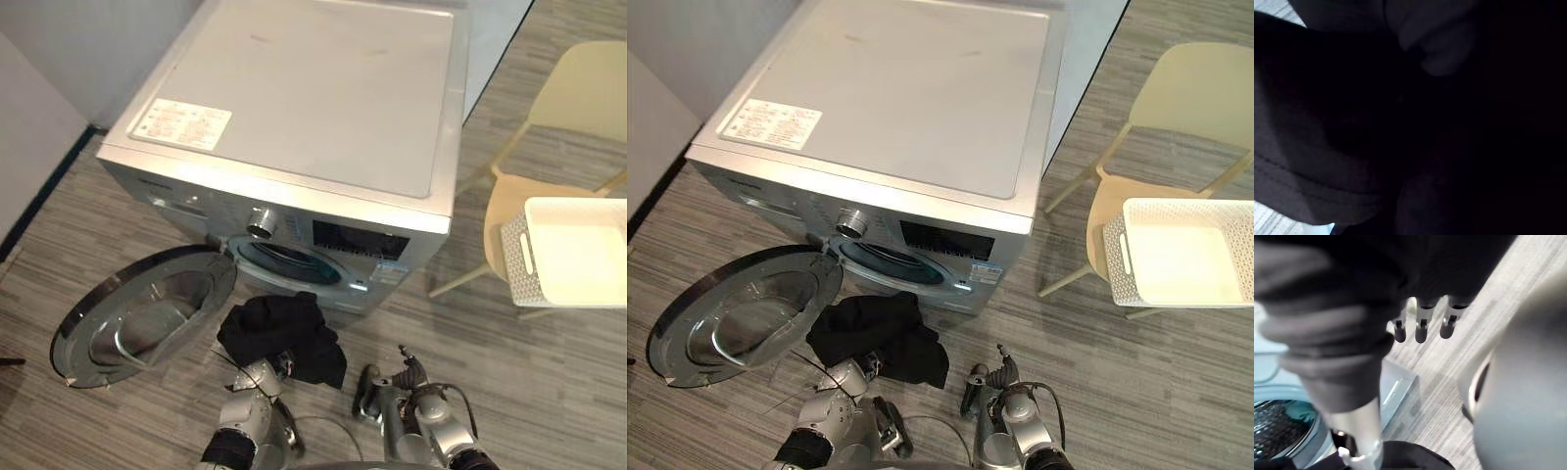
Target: Pick up the laundry basket with both hands and put the clothes into the washing machine.
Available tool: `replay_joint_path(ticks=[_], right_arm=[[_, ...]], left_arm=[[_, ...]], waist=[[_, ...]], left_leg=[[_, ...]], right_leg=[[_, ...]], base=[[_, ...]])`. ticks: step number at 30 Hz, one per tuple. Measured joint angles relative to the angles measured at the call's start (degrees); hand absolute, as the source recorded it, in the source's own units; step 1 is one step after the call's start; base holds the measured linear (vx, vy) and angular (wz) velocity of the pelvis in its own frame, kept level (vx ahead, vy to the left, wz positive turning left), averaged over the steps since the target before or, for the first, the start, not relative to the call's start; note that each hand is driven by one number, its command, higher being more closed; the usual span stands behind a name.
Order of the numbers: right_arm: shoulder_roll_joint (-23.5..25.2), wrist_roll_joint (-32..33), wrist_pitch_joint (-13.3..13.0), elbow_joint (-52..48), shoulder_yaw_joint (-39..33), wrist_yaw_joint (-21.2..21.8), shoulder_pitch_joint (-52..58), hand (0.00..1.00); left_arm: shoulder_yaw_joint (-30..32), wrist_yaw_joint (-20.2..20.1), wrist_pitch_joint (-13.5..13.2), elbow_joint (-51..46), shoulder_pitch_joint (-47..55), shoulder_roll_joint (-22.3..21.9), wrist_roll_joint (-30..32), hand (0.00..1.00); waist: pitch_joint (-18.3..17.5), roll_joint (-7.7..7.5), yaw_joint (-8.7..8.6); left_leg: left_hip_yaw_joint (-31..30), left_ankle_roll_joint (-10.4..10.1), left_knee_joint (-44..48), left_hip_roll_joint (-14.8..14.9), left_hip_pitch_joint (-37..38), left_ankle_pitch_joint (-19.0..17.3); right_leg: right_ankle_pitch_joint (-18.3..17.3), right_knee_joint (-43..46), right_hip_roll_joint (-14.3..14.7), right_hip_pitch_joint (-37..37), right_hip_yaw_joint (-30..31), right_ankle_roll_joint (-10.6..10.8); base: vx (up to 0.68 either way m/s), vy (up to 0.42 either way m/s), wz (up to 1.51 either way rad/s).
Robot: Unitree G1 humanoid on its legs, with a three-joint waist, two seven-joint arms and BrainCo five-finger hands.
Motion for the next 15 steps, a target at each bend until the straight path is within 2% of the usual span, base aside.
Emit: replay_joint_path(ticks=[1,2,3,5,8,10,12,15], right_arm=[[-0.50,0.30,-0.13,-0.41,-0.17,-0.72,-0.30,0.00],[-0.83,0.55,-0.19,-1.10,-0.27,-1.10,-0.50,0.00],[-0.94,1.52,-0.14,-2.86,-0.70,-1.46,-1.04,0.00],[-1.07,2.00,-0.17,-8.01,-0.72,-2.50,-1.03,0.00],[0.89,4.95,-0.98,-14.06,0.11,-3.58,-1.05,0.00],[1.48,8.06,-2.51,-17.77,2.21,-3.39,-1.03,0.00],[1.39,11.34,-5.05,-23.05,4.28,-1.52,-1.02,0.00],[1.57,16.41,-6.85,-29.24,6.03,0.36,0.32,0.00]], left_arm=[[1.36,0.94,-0.47,-0.05,-1.30,-0.22,-0.75,1.00],[1.88,1.41,-0.78,-0.09,-2.07,-0.34,-0.92,1.00],[2.96,2.13,-1.14,-0.10,-4.37,-0.54,-1.93,1.00],[4.81,3.94,-2.02,-1.86,-8.00,-0.73,-3.71,1.00],[8.37,5.62,-4.48,-6.31,-14.69,-1.45,-5.68,1.00],[10.37,6.48,-6.06,-7.10,-20.70,-1.03,-6.42,1.00],[11.21,7.06,-6.78,-7.16,-27.42,0.96,-6.90,1.00],[11.25,7.83,-7.07,-7.42,-34.06,4.17,-7.10,1.00]], waist=[[0.61,-0.40,0.00],[1.16,-0.83,0.23],[3.04,-1.82,0.09],[6.34,-1.30,-0.08],[8.17,-0.87,0.22],[9.39,-1.03,0.17],[10.90,-1.04,-0.12],[11.03,-1.03,-0.27]], left_leg=[[-1.18,-1.84,-6.66,-1.29,-0.33,1.71],[-0.87,-4.30,-8.32,-1.95,-0.42,4.51],[1.57,-3.70,-9.36,-3.08,-0.62,5.12],[3.06,-2.28,-6.06,-2.62,-2.75,4.65],[4.10,-1.48,1.41,0.14,-9.58,1.47],[3.83,-1.12,7.49,2.43,-14.82,-1.21],[2.71,-0.84,14.54,4.44,-20.70,-4.56],[1.16,-0.43,23.06,6.58,-28.77,-7.67]], right_leg=[[0.20,1.94,-0.49,-3.42,1.40,0.35],[0.32,3.02,-0.84,-5.24,2.58,0.61],[1.55,3.17,-1.84,-7.30,3.65,1.89],[3.63,3.15,-1.82,-9.48,4.93,1.38],[3.98,5.96,-0.78,-15.96,6.64,1.34],[3.30,9.72,-0.58,-20.91,6.53,0.73],[1.27,15.68,-0.90,-26.66,7.13,0.46],[-0.54,22.81,-0.99,-34.63,8.26,-0.08]], base=[[-0.10,0.093,-0.54],[-0.08,0.104,-0.55],[-0.04,0.100,-0.45],[-0.04,0.116,-0.40],[-0.06,0.073,-0.44],[-0.08,0.019,-0.33],[-0.13,0.004,-0.19],[-0.08,0.012,-0.15]])
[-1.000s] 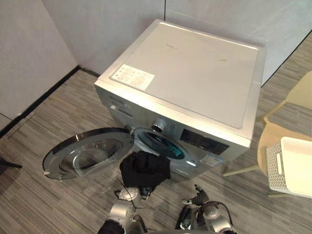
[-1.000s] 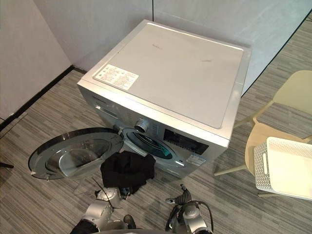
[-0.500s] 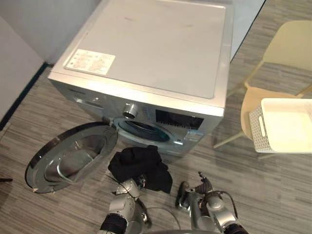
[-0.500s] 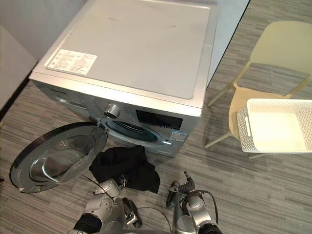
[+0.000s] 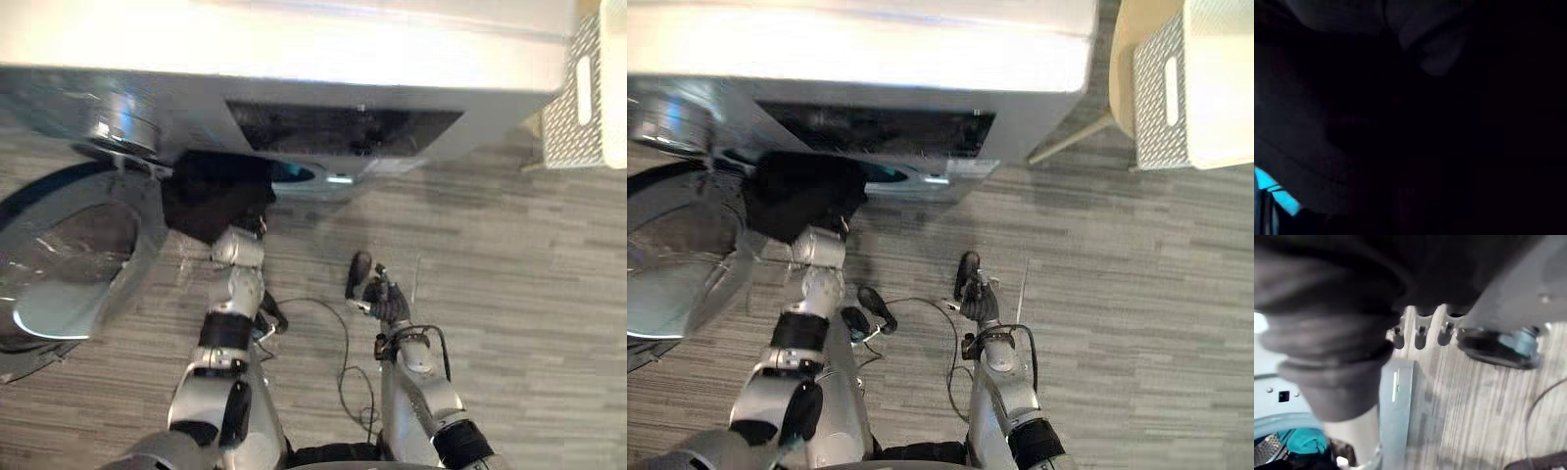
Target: Pick up the laundry basket with both hands and put the clothes into the washing machine.
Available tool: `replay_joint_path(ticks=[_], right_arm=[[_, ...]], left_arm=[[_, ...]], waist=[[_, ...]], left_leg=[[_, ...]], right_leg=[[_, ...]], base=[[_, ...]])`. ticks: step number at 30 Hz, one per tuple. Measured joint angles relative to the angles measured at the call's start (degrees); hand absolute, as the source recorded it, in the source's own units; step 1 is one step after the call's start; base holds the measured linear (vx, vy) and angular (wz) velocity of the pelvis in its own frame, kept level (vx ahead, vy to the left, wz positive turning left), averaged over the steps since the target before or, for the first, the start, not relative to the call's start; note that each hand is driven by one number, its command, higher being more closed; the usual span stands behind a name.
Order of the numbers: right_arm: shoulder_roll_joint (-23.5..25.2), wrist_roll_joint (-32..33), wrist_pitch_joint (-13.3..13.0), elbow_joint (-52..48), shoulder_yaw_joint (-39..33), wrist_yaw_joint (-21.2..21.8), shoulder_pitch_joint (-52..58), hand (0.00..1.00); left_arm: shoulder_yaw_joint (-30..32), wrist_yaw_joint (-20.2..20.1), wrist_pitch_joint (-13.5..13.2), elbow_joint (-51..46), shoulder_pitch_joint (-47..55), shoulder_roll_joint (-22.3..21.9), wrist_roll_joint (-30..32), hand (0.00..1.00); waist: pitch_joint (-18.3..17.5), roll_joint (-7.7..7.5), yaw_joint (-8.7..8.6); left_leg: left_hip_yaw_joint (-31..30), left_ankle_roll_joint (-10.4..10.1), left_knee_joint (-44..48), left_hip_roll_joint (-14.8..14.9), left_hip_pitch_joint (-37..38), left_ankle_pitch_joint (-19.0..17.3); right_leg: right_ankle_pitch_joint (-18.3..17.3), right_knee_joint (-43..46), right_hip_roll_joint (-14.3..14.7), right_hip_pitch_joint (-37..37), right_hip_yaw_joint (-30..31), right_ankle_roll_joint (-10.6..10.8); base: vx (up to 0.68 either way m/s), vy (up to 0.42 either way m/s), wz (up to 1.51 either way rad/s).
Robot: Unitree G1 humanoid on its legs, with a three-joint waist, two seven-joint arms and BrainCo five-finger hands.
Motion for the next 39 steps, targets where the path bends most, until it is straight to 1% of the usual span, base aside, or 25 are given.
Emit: replay_joint_path(ticks=[4,8,10,13,15,16,17,18,19,21,22,23,24,25,26,27,28,30,31,32,33,34,35,37,39], right_arm=[[0.44,4.03,-2.74,-6.99,0.09,0.12,3.21,0.00],[0.91,5.42,-4.30,-11.84,0.15,0.14,5.77,0.00],[1.04,5.36,-5.76,-15.06,0.46,1.17,8.63,0.00],[0.93,5.40,-6.39,-17.01,1.40,1.24,9.41,0.00],[0.96,5.50,-7.19,-17.20,2.10,1.24,9.43,0.00],[0.87,5.57,-7.74,-17.26,2.53,1.36,9.42,0.00],[0.86,5.91,-8.02,-17.36,2.48,1.43,9.44,0.00],[0.83,6.66,-8.10,-17.55,2.31,1.71,9.44,0.00],[0.71,7.27,-8.15,-17.65,1.86,2.34,9.44,0.00],[0.21,7.91,-8.14,-17.78,1.58,2.51,9.54,0.00],[-0.40,7.90,-8.17,-18.09,0.80,3.07,9.60,0.00],[-0.77,7.91,-8.18,-18.15,-0.98,3.63,9.61,0.00],[-1.06,7.91,-8.08,-18.00,-1.93,3.67,9.60,0.00],[-1.72,8.40,-8.00,-17.73,-3.56,3.73,9.80,0.00],[-2.33,9.18,-7.96,-17.22,-5.20,3.60,10.01,0.00],[-2.48,9.76,-7.96,-16.77,-5.93,3.59,10.02,0.00],[-2.49,10.57,-7.95,-15.94,-6.77,3.59,10.03,0.00],[-1.96,10.68,-8.26,-15.26,-6.48,3.92,10.66,0.00],[-1.75,10.68,-8.44,-15.32,-6.38,4.37,10.95,0.00],[-1.50,11.06,-9.38,-15.28,-6.07,5.22,11.34,0.00],[-1.48,11.26,-9.58,-15.28,-6.01,5.31,11.36,0.00],[-1.42,12.33,-10.12,-15.24,-5.82,5.99,11.42,0.00],[-1.42,12.57,-10.41,-15.16,-5.64,6.13,11.49,0.00],[-1.38,13.50,-11.12,-15.17,-4.93,6.86,12.08,0.00],[-1.45,14.10,-11.51,-15.17,-4.93,7.46,12.44,0.00]], left_arm=[[0.01,0.26,-0.22,-4.04,-2.99,3.50,-0.92,1.00],[0.08,1.30,-1.19,-6.20,-5.73,5.91,-1.44,1.00],[0.15,2.03,-1.33,-6.20,-9.11,8.53,-1.88,1.00],[1.48,3.36,-1.33,-5.07,-15.95,12.60,-2.21,1.00],[2.39,4.35,-1.38,-0.81,-21.27,16.39,-4.61,1.00],[2.49,5.38,-1.74,1.51,-25.85,18.56,-9.10,1.00],[1.91,5.44,-2.34,1.84,-26.30,19.23,-10.95,1.00],[1.00,7.27,-2.55,2.35,-28.25,19.62,-14.78,1.00],[-0.30,7.80,-3.30,4.25,-30.84,20.40,-16.07,1.00],[-2.93,8.35,-3.44,4.63,-31.41,22.66,-15.97,1.00],[-5.02,9.54,-3.00,4.89,-31.78,24.39,-13.65,1.00],[-6.84,10.19,-1.59,7.14,-33.81,25.63,-8.05,1.00],[-7.98,10.13,-0.75,8.56,-35.08,26.28,-5.01,1.00],[-10.14,8.91,1.60,10.79,-36.68,27.58,2.23,0.00],[-12.04,7.35,3.96,12.09,-37.83,28.44,7.86,0.00],[-12.91,6.52,4.93,12.90,-38.51,28.64,9.96,0.00],[-14.15,4.84,7.05,14.88,-39.80,28.80,15.19,0.00],[-15.13,1.79,10.86,17.65,-40.49,29.13,31.92,0.00],[-15.21,0.77,11.94,18.01,-40.49,29.13,37.89,0.00],[-16.40,-1.35,13.86,19.00,-40.47,29.17,51.90,0.00],[-16.77,-1.41,13.97,19.33,-40.42,29.17,53.99,0.00],[-17.57,-1.83,14.65,19.77,-39.78,29.15,60.66,0.00],[-18.00,-2.40,15.02,20.07,-39.41,29.16,63.61,0.00],[-19.83,-5.41,15.57,21.45,-37.26,29.41,73.39,0.00],[-21.19,-7.03,15.54,21.44,-35.55,29.64,77.11,0.00]], waist=[[0.03,0.00,-0.05],[0.03,0.00,-0.13],[0.02,-0.01,-0.26],[0.11,-0.21,-0.69],[0.15,-0.29,-1.36],[0.30,-0.79,-1.37],[0.30,-0.88,-1.47],[0.32,-1.01,-1.22],[0.32,-1.15,-1.24],[0.30,-1.26,-1.19],[0.29,-1.27,-1.14],[0.29,-1.28,-0.89],[0.29,-1.28,-0.80],[0.29,-1.28,-0.81],[0.28,-1.29,-0.86],[0.28,-1.29,-0.93],[0.28,-1.29,-1.21],[0.27,-1.31,-1.29],[0.27,-1.30,-1.35],[0.28,-1.32,-1.42],[0.28,-1.32,-1.44],[0.28,-1.32,-1.56],[0.28,-1.32,-1.58],[0.28,-1.31,-1.82],[0.28,-1.31,-1.84]], left_leg=[[-1.29,0.22,6.27,1.77,-6.63,-1.94],[-1.39,0.46,9.02,3.06,-11.04,-2.45],[-1.31,0.41,9.77,3.66,-13.46,-2.63],[-0.04,0.57,9.87,4.51,-14.84,-2.52],[0.35,0.56,10.00,5.60,-15.26,-2.50],[0.94,0.56,9.81,6.40,-15.40,-2.50],[1.10,0.58,9.77,6.40,-15.64,-2.48],[1.20,0.59,9.77,6.42,-16.11,-2.47],[1.13,0.59,9.81,6.47,-16.52,-2.48],[1.37,0.61,9.67,6.53,-16.59,-2.47],[1.62,0.63,9.52,6.45,-16.59,-2.47],[1.81,0.72,9.32,6.39,-16.59,-2.51],[1.85,0.78,8.98,6.33,-16.58,-2.53],[1.89,0.93,8.61,6.13,-16.57,-2.48],[2.06,1.47,7.99,6.01,-16.55,-2.18],[2.15,1.73,7.64,5.81,-16.53,-2.03],[2.32,2.33,6.90,5.27,-16.43,-1.68],[3.13,3.02,5.87,4.95,-16.00,-1.27],[3.31,3.13,5.67,4.79,-15.98,-1.20],[3.57,3.24,5.33,4.77,-16.09,-1.14],[3.59,3.23,5.26,4.78,-16.10,-1.14],[3.76,3.17,4.75,4.76,-16.15,-1.09],[3.85,3.02,4.41,4.77,-16.19,-0.99],[3.84,2.66,3.75,5.00,-16.30,-0.60],[3.84,2.51,3.65,5.29,-16.37,-0.52]], right_leg=[[-1.08,5.19,0.11,-6.66,0.80,0.21],[-1.06,6.57,0.50,-11.02,1.23,0.28],[-0.62,6.50,0.93,-13.40,1.27,0.47],[0.56,5.73,1.45,-15.54,1.56,-0.07],[1.37,4.76,2.45,-15.99,1.53,-0.74],[2.13,3.84,3.24,-16.43,1.62,-0.91],[2.72,3.63,3.33,-16.67,1.55,-1.56],[3.03,3.43,3.43,-17.11,1.46,-1.77],[3.27,3.23,3.38,-17.29,1.14,-2.08],[3.97,2.31,3.45,-17.25,0.85,-2.27],[4.67,1.59,3.49,-17.19,0.77,-2.39],[5.27,0.81,3.48,-16.93,0.65,-2.27],[5.52,0.33,3.47,-16.70,0.60,-2.18],[6.24,-0.69,3.37,-16.21,0.42,-1.93],[7.01,-2.05,3.18,-15.67,0.22,-1.70],[7.46,-2.74,3.11,-15.36,0.13,-1.48],[8.18,-3.89,2.90,-14.82,0.09,-1.12],[9.43,-5.81,2.88,-14.31,0.11,-0.66],[9.60,-6.17,2.86,-14.31,0.12,-0.55],[9.94,-7.14,2.87,-14.31,0.14,-0.25],[9.95,-7.31,2.88,-14.31,0.15,-0.22],[10.02,-7.88,2.92,-14.31,0.19,-0.04],[10.08,-8.27,2.98,-14.33,0.10,0.03],[10.10,-8.73,3.19,-14.40,-0.37,0.03],[10.16,-8.60,3.37,-14.52,-0.64,-0.10]], base=[[-0.07,-0.027,-0.11],[-0.09,-0.045,-0.13],[-0.09,-0.060,-0.16],[-0.05,-0.053,-0.20],[-0.01,-0.048,-0.34],[0.01,-0.033,-0.33],[0.02,-0.023,-0.25],[0.03,-0.006,-0.06],[0.03,-0.001,-0.06],[0.01,0.010,-0.09],[-0.02,0.029,-0.13],[-0.04,0.033,-0.10],[-0.06,0.035,-0.05],[-0.08,0.037,0.01],[-0.09,0.039,0.04],[-0.09,0.043,0.08],[-0.10,0.043,0.06],[-0.10,0.031,-0.01],[-0.10,0.004,-0.07],[-0.06,-0.004,-0.04],[-0.09,-0.012,-0.05],[-0.04,-0.009,-0.03],[-0.06,-0.031,-0.03],[-0.02,-0.043,-0.04],[0.00,-0.030,-0.07]])
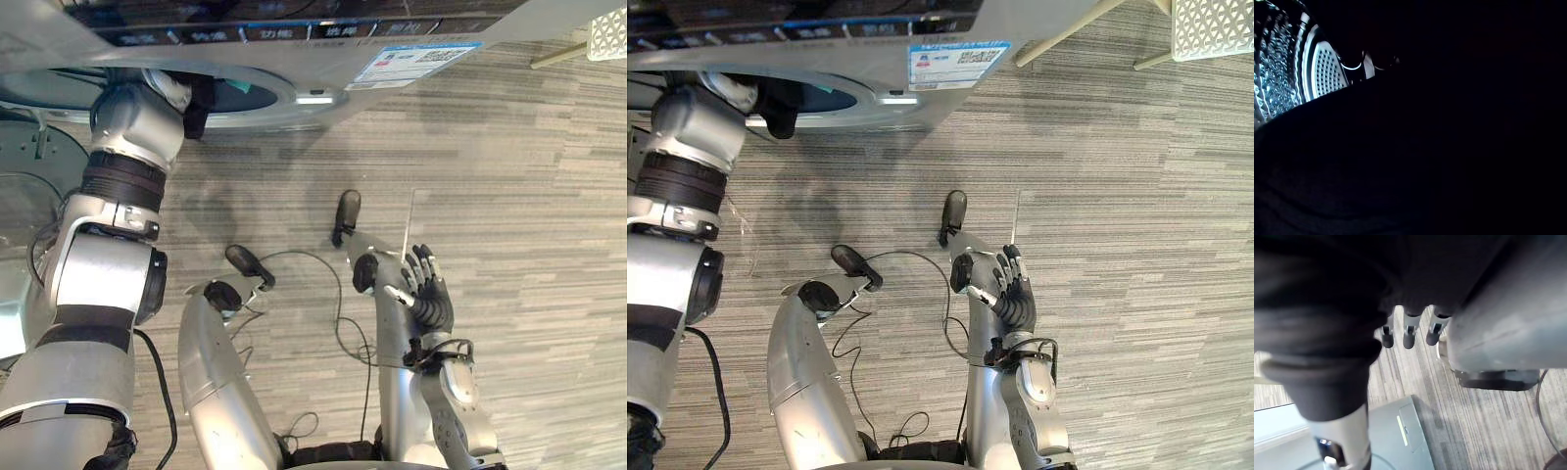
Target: Pick up the laundry basket with both hands and put the clothes into the washing machine.
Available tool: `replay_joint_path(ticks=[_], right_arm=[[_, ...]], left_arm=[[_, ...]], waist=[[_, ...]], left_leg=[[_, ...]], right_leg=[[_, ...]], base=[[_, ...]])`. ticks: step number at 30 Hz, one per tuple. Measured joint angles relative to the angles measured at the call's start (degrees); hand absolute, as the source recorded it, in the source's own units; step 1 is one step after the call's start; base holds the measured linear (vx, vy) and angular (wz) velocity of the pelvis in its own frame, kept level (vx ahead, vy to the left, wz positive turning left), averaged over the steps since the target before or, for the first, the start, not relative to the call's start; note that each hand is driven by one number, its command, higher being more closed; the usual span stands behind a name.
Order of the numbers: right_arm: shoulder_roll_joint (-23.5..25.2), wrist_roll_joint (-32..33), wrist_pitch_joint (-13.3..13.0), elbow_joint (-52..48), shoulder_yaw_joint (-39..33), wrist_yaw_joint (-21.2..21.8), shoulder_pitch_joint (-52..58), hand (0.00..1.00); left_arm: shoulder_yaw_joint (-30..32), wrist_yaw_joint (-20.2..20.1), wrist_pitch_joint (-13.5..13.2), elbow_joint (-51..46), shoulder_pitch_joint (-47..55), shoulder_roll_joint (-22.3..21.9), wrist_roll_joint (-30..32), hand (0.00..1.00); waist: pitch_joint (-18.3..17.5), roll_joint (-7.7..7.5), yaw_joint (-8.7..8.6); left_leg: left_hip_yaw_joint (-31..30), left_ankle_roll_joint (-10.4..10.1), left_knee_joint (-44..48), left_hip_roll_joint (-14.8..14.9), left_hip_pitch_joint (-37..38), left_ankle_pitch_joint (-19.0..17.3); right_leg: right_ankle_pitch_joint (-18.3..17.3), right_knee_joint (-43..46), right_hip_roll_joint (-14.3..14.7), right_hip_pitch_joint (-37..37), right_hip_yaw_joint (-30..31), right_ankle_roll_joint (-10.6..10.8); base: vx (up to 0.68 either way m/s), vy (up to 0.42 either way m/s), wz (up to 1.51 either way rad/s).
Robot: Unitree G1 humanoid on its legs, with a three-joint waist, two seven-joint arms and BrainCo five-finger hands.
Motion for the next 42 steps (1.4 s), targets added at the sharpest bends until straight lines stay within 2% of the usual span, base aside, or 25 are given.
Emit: replay_joint_path(ticks=[2,6,8,10,11,12,13,15,17,21,22,25,31,33,36,39,42], right_arm=[[-0.13,0.64,-0.74,-0.56,-0.01,0.22,1.49,0.00],[-1.52,0.60,-1.77,-0.66,-0.07,1.22,2.70,0.00],[-1.55,0.31,-2.18,-0.65,-0.08,1.18,3.01,0.00],[-1.56,0.24,-2.25,-0.62,-0.04,1.12,3.00,0.00],[-1.36,0.25,-2.63,-0.46,0.11,0.96,3.00,0.00],[-1.21,0.27,-2.73,-0.45,0.22,0.88,3.00,0.00],[-0.95,0.29,-2.75,-0.49,0.44,0.84,2.99,0.00],[-0.91,0.29,-2.82,-0.55,0.85,0.86,2.96,0.00],[-0.90,0.12,-2.67,-0.45,0.90,0.81,2.95,0.00],[-0.87,-2.08,-2.58,1.16,1.20,-0.06,2.92,0.00],[-0.90,-2.51,-2.58,1.85,1.12,-0.28,2.87,0.00],[-0.90,-4.33,-1.92,3.82,1.15,-0.67,1.90,0.00],[-0.79,-4.01,-0.45,8.09,0.96,-1.86,-0.50,0.00],[-0.30,-3.71,0.69,8.89,0.54,-2.84,-0.72,0.00],[0.65,-3.68,2.21,10.49,-0.09,-2.90,-0.95,0.00],[0.63,-3.98,3.17,12.59,-0.64,-2.91,-1.64,0.00],[0.44,-4.27,5.01,16.65,-2.03,-2.91,-3.12,0.00]], left_arm=[[-2.49,-1.37,-0.89,-0.02,1.72,0.30,3.72,0.00],[-4.35,-1.73,-3.06,-1.37,1.84,1.62,5.06,0.00],[-3.95,-1.37,-2.53,-2.50,1.69,2.78,6.24,0.00],[-0.01,-0.24,-1.21,-2.50,1.26,2.31,6.25,0.00],[7.04,1.22,1.71,-2.45,1.01,0.50,5.62,0.00],[9.98,1.86,3.13,-2.38,0.74,-0.27,4.30,0.00],[14.18,2.86,5.12,-2.26,0.42,-1.27,-0.99,0.00],[17.81,3.67,6.53,-2.22,0.73,-2.32,-5.22,0.00],[18.94,4.51,6.66,-2.04,2.40,-2.86,-7.20,0.00],[24.47,4.36,6.81,1.72,12.10,-5.11,-5.07,0.00],[23.97,3.82,5.82,1.20,14.18,-5.73,-2.89,0.00],[23.99,3.19,5.58,0.21,17.45,-7.56,-1.76,0.00],[23.70,6.23,4.65,-6.08,28.47,-14.76,-4.50,0.00],[19.76,7.39,4.23,-14.51,36.47,-18.44,-7.81,0.00],[16.35,8.65,3.59,-27.14,47.25,-24.62,-7.54,0.00],[15.13,9.67,2.27,-34.11,55.20,-29.03,-5.78,0.00],[14.98,9.42,1.31,-35.03,62.67,-32.99,-5.45,0.00]], waist=[[0.00,0.00,-0.01],[0.00,0.01,0.00],[0.00,0.01,0.05],[0.00,0.00,0.09],[0.00,0.00,0.01],[0.00,0.00,-0.04],[0.00,0.00,-0.13],[0.00,0.00,-0.03],[0.00,0.00,0.06],[0.00,0.01,0.28],[-0.01,0.01,0.51],[-0.03,0.00,0.55],[-0.06,0.07,1.22],[-0.08,0.14,2.16],[-0.14,0.30,3.44],[-0.21,0.42,3.99],[-0.74,1.34,4.63]], left_leg=[[0.07,-0.05,-0.09,0.05,-0.16,0.03],[0.15,-0.04,-0.10,-0.05,-0.19,0.01],[0.16,-0.04,-0.10,-0.07,-0.19,0.01],[0.17,-0.05,-0.10,-0.06,-0.19,0.02],[0.16,-0.06,-0.11,-0.06,-0.18,0.03],[0.14,-0.06,-0.15,-0.06,-0.18,0.03],[0.08,-0.15,-0.31,-0.10,-0.18,0.09],[-0.13,-0.18,-1.00,-0.55,-0.18,0.64],[-0.50,-0.41,-2.00,-1.12,-0.11,1.56],[-0.44,-0.66,-3.31,-1.11,2.13,1.86],[-0.33,-0.73,-3.67,-1.14,2.94,1.90],[0.05,-1.02,-5.07,-1.76,5.39,2.08],[0.64,-1.79,-9.34,-3.17,11.17,2.83],[0.70,-2.15,-11.10,-4.09,14.13,3.36],[0.53,-2.22,-12.35,-4.51,18.09,3.46],[0.48,-2.34,-14.23,-6.21,22.03,3.90],[0.61,-2.39,-15.47,-6.56,27.17,3.85]], right_leg=[[-0.02,0.18,0.02,-0.35,-0.18,0.00],[-0.03,0.23,-0.13,-0.37,-0.20,0.01],[-0.05,0.23,-0.16,-0.36,-0.19,0.01],[-0.05,0.20,-0.18,-0.34,-0.20,0.02],[-0.06,0.18,-0.19,-0.33,-0.22,0.02],[-0.06,0.17,-0.20,-0.33,-0.27,0.02],[-0.05,0.14,-0.23,-0.29,-0.36,0.02],[-0.05,-0.01,-0.46,-0.18,-0.57,0.01],[-0.04,-0.60,-0.69,0.22,-1.07,-0.01],[-0.03,-1.83,-0.31,2.66,-1.56,-0.03],[-0.02,-2.29,-0.21,3.48,-1.62,-0.03],[-0.01,-3.44,-0.30,5.84,-1.55,-0.01],[0.05,-6.95,-0.25,11.42,-2.02,-0.02],[-0.03,-7.46,-0.37,14.04,-2.00,0.05],[-0.75,-7.46,-0.77,17.93,-3.01,-0.20],[-2.35,-6.95,-2.21,21.22,-3.25,0.15],[-3.37,-7.57,-2.15,26.36,-3.53,0.74]], base=[[0.02,-0.028,-0.06],[0.00,0.000,0.00],[0.00,0.000,0.00],[-0.02,-0.009,0.00],[-0.04,-0.019,0.00],[-0.05,-0.025,0.02],[-0.03,-0.019,0.03],[-0.04,-0.025,0.12],[-0.04,-0.030,0.16],[-0.01,-0.007,0.01],[0.00,0.000,0.00],[-0.02,-0.003,0.05],[0.00,-0.012,0.05],[0.04,-0.012,0.07],[0.04,-0.005,0.12],[0.03,-0.012,0.26],[0.01,-0.017,0.12]])
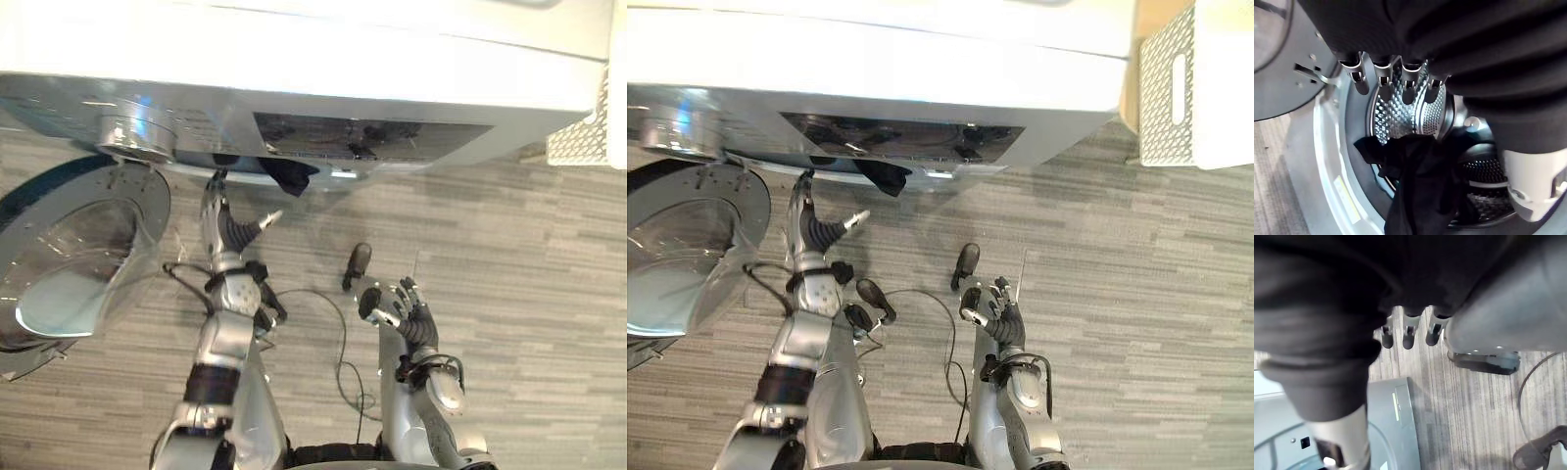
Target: Pick up the laundry basket with both hands and put the clothes into the washing machine.
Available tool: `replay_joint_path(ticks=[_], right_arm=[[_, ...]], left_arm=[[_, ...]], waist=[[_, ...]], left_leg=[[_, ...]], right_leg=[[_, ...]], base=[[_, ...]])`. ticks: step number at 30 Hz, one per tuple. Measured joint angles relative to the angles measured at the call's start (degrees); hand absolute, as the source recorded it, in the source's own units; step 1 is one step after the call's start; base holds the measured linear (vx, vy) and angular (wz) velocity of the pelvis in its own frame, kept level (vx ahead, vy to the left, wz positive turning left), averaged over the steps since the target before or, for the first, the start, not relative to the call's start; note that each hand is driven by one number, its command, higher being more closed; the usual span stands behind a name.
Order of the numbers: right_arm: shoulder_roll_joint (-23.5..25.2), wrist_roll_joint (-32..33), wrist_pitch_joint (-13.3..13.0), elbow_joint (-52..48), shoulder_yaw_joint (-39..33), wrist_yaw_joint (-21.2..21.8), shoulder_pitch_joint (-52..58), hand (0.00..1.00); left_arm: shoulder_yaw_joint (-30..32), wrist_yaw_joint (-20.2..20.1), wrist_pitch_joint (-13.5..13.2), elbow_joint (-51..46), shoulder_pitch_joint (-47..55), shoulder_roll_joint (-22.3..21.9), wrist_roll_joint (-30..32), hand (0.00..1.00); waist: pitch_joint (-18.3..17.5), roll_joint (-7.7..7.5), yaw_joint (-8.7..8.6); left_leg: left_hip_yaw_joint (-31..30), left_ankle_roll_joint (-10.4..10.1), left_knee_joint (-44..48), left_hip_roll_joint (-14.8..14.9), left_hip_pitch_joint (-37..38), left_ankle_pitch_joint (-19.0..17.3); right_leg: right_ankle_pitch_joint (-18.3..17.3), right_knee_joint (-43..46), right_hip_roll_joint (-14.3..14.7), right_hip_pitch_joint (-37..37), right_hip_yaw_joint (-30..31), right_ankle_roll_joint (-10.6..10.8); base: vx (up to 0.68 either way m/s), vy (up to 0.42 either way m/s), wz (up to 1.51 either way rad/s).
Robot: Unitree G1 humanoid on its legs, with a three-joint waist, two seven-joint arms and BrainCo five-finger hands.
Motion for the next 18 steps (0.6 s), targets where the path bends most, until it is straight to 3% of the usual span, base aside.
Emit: replay_joint_path(ticks=[3,5,8,10,14,16,18], right_arm=[[-0.50,-2.47,2.82,3.26,-1.54,0.11,-0.07,0.00],[-0.51,-5.44,5.09,7.38,-1.97,0.47,-0.05,0.00],[-0.16,-7.92,6.23,13.51,-2.73,1.46,0.04,0.00],[-0.37,-8.92,6.18,20.93,-4.53,1.63,-0.92,0.00],[-0.76,-9.00,6.21,27.56,-7.42,1.48,-2.40,0.00],[-1.48,-9.01,6.20,29.54,-8.32,1.34,-2.82,0.00],[-1.66,-9.00,6.07,31.88,-8.56,1.29,-3.35,0.00]], left_arm=[[0.01,-3.76,-1.97,2.38,6.27,-2.19,-5.92,0.00],[0.15,-7.25,-3.41,7.28,11.31,-2.27,-12.48,0.00],[0.05,-10.44,-4.98,14.96,15.03,-1.98,-19.94,0.00],[0.09,-12.24,-6.51,24.14,16.16,-1.38,-23.97,0.00],[0.29,-13.01,-7.70,30.55,18.19,-0.39,-27.65,0.00],[0.28,-13.51,-8.30,32.68,18.35,0.31,-28.58,0.00],[0.60,-13.72,-8.46,34.37,17.25,1.62,-28.83,0.00]], waist=[[-1.66,1.17,0.68],[-5.91,1.58,0.73],[-10.31,1.98,0.63],[-14.07,2.67,0.47],[-15.97,2.95,0.34],[-16.49,3.31,-0.45],[-16.66,3.26,-0.82]], left_leg=[[0.85,-0.24,-1.76,-0.61,6.32,-0.16],[1.96,-0.70,-3.52,-0.48,11.25,-0.45],[3.66,-1.23,-7.59,-0.85,17.64,-0.52],[3.43,-2.23,-12.61,-3.39,20.97,-0.23],[4.72,-1.65,-18.58,-7.22,25.76,1.58],[5.00,-1.18,-18.81,-8.25,26.41,1.72],[4.87,0.58,-19.25,-9.52,27.25,2.57]], right_leg=[[-0.43,-1.14,0.39,5.62,0.35,0.41],[-0.27,-3.22,1.58,9.86,0.63,0.67],[0.87,-8.65,3.29,16.03,1.23,1.96],[4.45,-16.53,4.33,20.42,2.49,3.26],[10.02,-25.93,4.78,25.41,5.42,4.51],[11.08,-26.36,3.92,25.99,5.61,4.41],[14.13,-25.46,3.10,25.92,5.23,4.48]], base=[[0.03,-0.005,-0.04],[0.06,-0.013,-0.23],[0.06,0.024,-0.22],[0.06,0.096,-0.24],[0.06,0.109,-0.37],[0.07,0.139,-0.11],[0.01,0.131,0.01]])
